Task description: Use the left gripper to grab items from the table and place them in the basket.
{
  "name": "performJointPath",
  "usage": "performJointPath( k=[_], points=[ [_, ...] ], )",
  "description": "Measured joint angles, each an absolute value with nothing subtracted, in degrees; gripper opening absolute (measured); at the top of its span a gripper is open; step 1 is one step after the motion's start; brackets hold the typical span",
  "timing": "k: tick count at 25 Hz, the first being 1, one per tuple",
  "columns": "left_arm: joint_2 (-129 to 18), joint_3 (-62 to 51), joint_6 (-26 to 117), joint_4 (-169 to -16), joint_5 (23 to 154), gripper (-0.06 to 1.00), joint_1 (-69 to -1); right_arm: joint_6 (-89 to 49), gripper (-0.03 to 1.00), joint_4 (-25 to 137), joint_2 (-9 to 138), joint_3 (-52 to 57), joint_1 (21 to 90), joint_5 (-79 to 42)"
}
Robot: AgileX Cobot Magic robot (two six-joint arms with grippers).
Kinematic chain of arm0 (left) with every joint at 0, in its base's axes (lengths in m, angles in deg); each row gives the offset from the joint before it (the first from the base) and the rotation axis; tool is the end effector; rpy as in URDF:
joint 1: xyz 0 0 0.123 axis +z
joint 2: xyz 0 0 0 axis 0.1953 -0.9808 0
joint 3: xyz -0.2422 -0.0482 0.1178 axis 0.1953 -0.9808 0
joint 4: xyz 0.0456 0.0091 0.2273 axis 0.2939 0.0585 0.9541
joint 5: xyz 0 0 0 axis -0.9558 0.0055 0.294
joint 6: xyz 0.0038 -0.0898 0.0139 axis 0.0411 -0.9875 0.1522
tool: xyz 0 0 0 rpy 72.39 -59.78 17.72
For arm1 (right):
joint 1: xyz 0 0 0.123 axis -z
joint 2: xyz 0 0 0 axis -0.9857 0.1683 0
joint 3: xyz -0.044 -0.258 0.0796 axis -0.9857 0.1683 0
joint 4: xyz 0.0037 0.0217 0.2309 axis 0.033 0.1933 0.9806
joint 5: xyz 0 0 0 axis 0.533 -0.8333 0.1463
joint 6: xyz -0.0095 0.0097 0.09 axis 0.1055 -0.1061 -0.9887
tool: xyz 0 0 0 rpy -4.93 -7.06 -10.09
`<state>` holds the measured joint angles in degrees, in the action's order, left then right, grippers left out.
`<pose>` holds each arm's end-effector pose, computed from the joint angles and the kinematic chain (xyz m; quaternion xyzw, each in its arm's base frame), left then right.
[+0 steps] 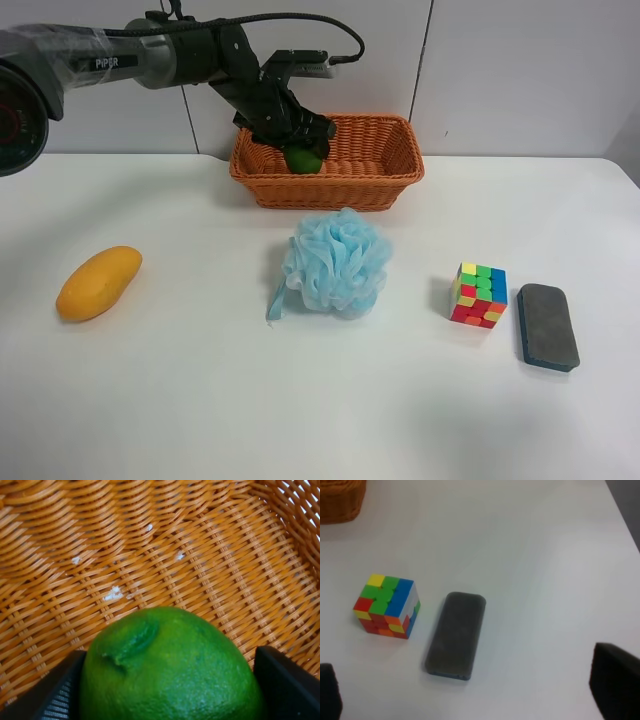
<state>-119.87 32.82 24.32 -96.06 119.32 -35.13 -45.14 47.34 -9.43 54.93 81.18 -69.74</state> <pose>0.4639 -0.2221 0.1768 0.2096 0.9078 -0.1554 0.3284 -0.0102 -0.0012 0.2632 0.0217 0.8530 -0.0029 0.5214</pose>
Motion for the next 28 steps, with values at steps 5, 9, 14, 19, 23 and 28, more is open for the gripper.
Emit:
performJointPath(
  k=[5, 9, 14, 19, 23, 28],
  points=[
    [-119.9, 32.8, 24.5, -96.2, 118.9, 0.95, -35.1, -45.1, 0.99, 47.3, -9.4, 54.9, 81.2, -69.7],
    [-119.5, 32.8, 24.6, -96.3, 119.2, 0.99, -35.1, -45.1, 0.99, 47.3, -9.4, 54.9, 81.2, -69.7],
    [-116.1, 32.8, 23.7, -96.0, 124.0, 0.99, -35.1, -45.1, 0.99, 47.3, -9.4, 54.9, 81.2, -69.7],
    [-109.9, 32.8, 22.3, -95.6, 134.6, 0.99, -34.1, -45.1, 0.99, 47.3, -9.4, 54.9, 81.2, -69.7],
    [-103.0, 32.8, 20.5, -94.0, 146.5, 0.99, -32.3, -45.1, 0.99, 47.3, -9.4, 54.9, 81.2, -69.7],
    [-94.4, 32.8, 20.2, -90.0, 153.1, 0.98, -31.1, -45.1, 0.99, 47.3, -9.4, 54.9, 81.2, -69.7]
  ],
)
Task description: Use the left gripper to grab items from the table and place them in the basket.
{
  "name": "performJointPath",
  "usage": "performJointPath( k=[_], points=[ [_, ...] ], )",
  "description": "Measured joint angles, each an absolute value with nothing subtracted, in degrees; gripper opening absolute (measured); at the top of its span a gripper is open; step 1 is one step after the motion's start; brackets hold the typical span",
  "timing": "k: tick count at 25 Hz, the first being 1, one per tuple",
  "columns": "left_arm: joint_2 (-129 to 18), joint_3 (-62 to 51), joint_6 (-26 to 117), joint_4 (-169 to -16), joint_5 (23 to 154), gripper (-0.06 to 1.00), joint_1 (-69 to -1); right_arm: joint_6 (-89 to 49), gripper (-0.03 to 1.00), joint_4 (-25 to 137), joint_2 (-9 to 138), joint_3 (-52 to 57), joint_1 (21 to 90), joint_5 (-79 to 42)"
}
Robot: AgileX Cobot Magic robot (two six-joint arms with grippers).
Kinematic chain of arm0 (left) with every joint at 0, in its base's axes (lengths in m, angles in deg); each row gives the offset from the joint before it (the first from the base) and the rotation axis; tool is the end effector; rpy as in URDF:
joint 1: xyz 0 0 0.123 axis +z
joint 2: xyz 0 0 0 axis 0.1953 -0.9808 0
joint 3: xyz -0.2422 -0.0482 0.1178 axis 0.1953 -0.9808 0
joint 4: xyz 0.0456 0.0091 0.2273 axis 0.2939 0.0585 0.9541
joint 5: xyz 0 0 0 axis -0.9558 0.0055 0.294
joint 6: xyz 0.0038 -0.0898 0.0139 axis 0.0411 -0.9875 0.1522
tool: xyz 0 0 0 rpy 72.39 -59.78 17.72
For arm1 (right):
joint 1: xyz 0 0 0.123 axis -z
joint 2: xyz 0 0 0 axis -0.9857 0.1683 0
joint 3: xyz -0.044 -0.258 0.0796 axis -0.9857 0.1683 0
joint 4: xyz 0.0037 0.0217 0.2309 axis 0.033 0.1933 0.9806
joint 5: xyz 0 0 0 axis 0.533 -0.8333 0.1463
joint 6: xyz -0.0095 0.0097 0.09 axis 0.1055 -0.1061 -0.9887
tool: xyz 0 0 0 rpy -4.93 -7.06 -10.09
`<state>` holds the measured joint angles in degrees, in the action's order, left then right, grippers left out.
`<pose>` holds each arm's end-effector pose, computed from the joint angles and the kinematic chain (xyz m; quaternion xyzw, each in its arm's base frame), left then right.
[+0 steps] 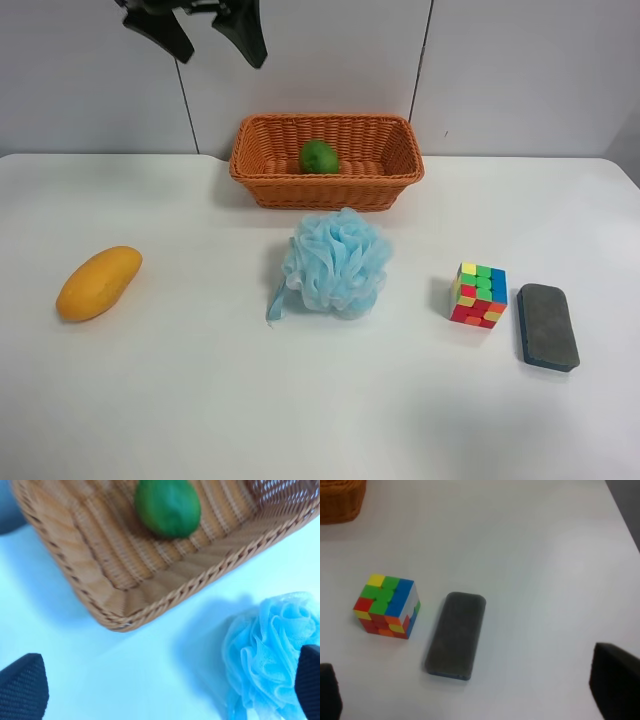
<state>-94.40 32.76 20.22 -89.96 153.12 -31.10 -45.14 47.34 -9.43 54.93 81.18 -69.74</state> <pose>0.3768 -0.1532 0.3517 0.2257 0.9296 -0.1224 0.2643 -0.0102 -0.0012 0.2632 0.0217 0.8530 -0.0029 0.5214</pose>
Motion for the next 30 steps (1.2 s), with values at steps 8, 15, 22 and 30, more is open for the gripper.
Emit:
performJointPath(
  k=[8, 15, 22, 30],
  points=[
    [-70.9, 12.2, 20.0, -86.3, 153.4, 0.95, -29.2, -45.1, 0.99, 47.3, -9.4, 54.9, 81.2, -69.7],
    [-44.8, -13.1, 20.0, -86.2, 152.9, 0.95, -26.2, -45.1, 0.99, 47.3, -9.4, 54.9, 81.2, -69.7],
    [-19.5, -29.0, 20.1, -85.3, 153.1, 0.95, -25.5, -45.1, 0.99, 47.3, -9.4, 54.9, 81.2, -69.7],
    [-2.2, -43.3, 20.1, -80.4, 151.5, 0.95, -21.7, -45.1, 0.99, 47.3, -9.4, 54.9, 81.2, -69.7]
  ],
)
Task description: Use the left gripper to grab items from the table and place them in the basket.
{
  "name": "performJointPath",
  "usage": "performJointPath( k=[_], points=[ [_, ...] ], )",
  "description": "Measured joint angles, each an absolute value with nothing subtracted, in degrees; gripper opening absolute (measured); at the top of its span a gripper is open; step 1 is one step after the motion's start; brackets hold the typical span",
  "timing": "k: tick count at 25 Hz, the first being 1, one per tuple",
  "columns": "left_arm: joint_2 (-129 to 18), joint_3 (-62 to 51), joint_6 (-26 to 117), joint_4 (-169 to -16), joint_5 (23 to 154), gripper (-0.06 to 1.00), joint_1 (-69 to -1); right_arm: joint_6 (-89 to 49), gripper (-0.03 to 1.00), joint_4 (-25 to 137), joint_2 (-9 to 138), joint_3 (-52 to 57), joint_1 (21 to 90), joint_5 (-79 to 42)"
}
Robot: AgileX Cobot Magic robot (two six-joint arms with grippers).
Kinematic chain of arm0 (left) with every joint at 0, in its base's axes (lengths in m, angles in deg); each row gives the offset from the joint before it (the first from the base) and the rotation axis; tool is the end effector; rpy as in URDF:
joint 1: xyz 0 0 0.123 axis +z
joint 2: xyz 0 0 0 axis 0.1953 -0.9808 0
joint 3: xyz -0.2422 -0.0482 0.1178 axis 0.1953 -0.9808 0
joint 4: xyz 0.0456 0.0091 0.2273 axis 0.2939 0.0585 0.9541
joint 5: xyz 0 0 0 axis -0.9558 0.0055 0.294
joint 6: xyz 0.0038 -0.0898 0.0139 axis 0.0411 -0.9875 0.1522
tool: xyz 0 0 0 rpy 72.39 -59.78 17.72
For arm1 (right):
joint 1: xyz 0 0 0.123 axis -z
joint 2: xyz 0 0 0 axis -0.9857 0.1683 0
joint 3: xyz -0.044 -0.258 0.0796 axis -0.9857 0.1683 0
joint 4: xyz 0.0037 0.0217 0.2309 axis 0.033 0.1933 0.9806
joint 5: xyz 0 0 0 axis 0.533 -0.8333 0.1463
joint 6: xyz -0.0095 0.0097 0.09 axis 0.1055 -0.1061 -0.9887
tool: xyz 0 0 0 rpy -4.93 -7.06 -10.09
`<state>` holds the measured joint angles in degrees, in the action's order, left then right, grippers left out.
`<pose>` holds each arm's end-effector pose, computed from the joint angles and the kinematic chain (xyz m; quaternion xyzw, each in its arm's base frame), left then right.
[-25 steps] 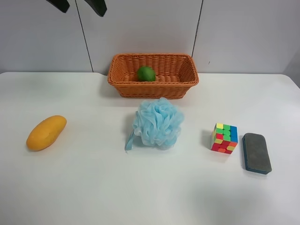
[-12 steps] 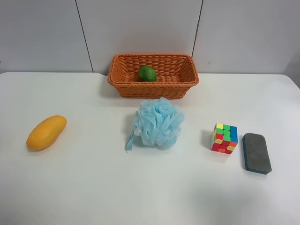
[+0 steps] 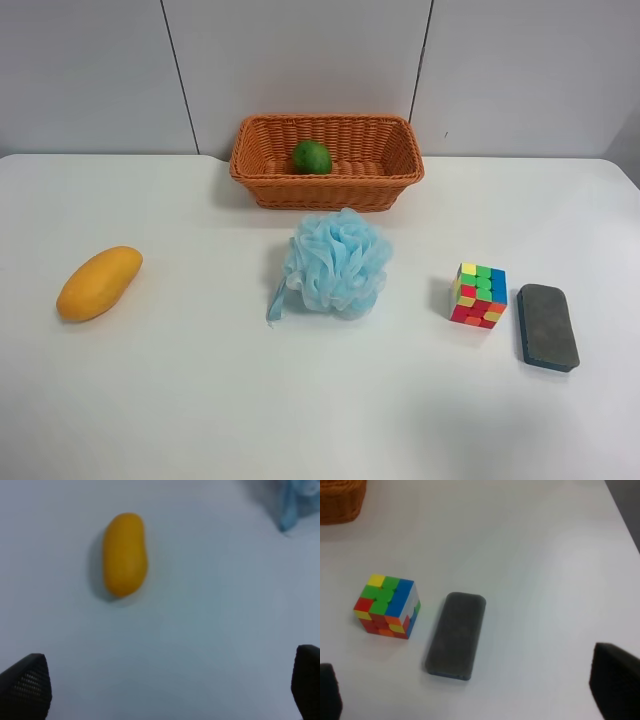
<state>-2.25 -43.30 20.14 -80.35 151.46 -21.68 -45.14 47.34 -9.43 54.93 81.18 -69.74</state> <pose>0.0214 -0.0060 0.3177 0.1487 0.8946 -0.0198 0.4210 -0.0102 -0.0012 0.2632 0.0217 0.8530 -0.0029 0.5214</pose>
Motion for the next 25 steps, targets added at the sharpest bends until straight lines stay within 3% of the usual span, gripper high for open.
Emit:
performJointPath(
  k=[10, 25],
  points=[
    [10.2, -54.8, 20.2, -84.0, 145.4, 0.95, -7.9, -45.1, 0.99, 47.3, -9.4, 54.9, 81.2, -69.7],
    [17.7, -55.4, 20.3, -85.5, 145.5, 0.95, -7.1, -45.1, 0.99, 47.3, -9.4, 54.9, 81.2, -69.7]
  ],
)
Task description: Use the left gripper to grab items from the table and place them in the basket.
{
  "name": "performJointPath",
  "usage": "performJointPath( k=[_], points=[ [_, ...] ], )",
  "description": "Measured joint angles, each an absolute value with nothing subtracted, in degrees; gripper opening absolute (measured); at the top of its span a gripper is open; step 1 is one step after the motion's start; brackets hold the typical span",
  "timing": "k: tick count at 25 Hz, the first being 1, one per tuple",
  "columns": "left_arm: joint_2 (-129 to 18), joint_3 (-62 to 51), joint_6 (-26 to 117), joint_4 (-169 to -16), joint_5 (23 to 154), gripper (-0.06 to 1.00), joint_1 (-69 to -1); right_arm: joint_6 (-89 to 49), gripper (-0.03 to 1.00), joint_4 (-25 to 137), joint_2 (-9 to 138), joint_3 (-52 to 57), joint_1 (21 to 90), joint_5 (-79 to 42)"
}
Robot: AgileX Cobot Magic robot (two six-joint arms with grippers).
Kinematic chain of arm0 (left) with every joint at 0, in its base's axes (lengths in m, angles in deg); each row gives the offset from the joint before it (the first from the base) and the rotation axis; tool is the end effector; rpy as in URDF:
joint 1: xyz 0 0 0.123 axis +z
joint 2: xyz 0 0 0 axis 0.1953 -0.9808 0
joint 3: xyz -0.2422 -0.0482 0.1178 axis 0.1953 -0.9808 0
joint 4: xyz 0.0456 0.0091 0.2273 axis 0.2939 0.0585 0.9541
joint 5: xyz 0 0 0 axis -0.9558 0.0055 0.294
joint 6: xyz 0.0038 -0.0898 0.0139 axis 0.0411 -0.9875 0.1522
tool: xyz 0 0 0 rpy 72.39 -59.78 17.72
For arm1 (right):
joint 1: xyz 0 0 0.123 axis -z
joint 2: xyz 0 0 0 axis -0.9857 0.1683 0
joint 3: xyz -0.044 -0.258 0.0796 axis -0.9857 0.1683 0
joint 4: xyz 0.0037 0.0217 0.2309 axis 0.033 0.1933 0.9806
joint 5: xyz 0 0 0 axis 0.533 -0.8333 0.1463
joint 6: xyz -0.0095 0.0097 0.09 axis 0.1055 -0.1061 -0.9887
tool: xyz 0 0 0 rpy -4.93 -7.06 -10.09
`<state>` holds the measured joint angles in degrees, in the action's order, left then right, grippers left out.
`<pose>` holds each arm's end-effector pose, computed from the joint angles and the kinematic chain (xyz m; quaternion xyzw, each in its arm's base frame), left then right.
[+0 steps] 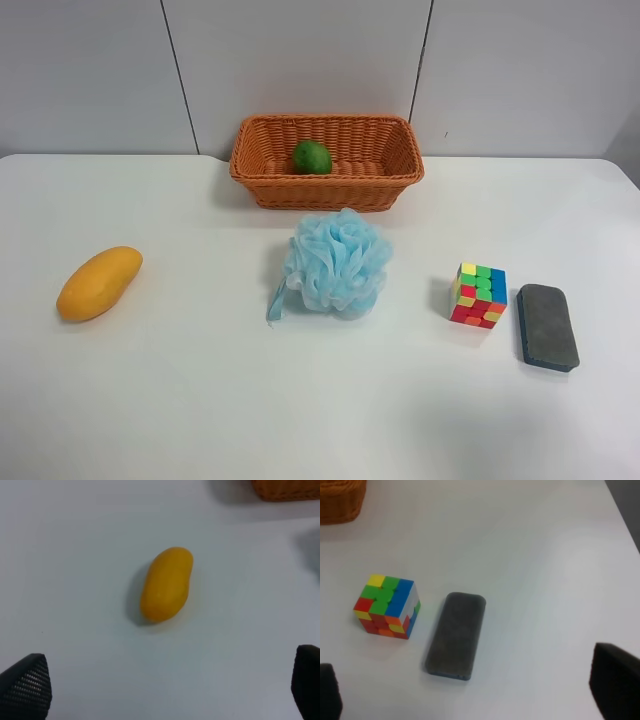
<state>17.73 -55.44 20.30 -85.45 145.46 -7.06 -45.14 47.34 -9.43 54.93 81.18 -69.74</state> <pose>-0.0134 -0.0101 0.2714 0.0352 0.8474 0.0021 0.5297 -0.0102 -0.0012 0.2632 0.0217 0.8530 -0.0029 0.5214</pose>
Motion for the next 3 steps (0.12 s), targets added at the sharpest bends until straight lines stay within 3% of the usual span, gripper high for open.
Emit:
performJointPath(
  k=[3],
  points=[
    [17.7, -55.4, 20.4, -85.5, 145.5, 0.95, -7.1, -45.1, 0.99, 47.3, -9.4, 54.9, 81.2, -69.7]
  ],
)
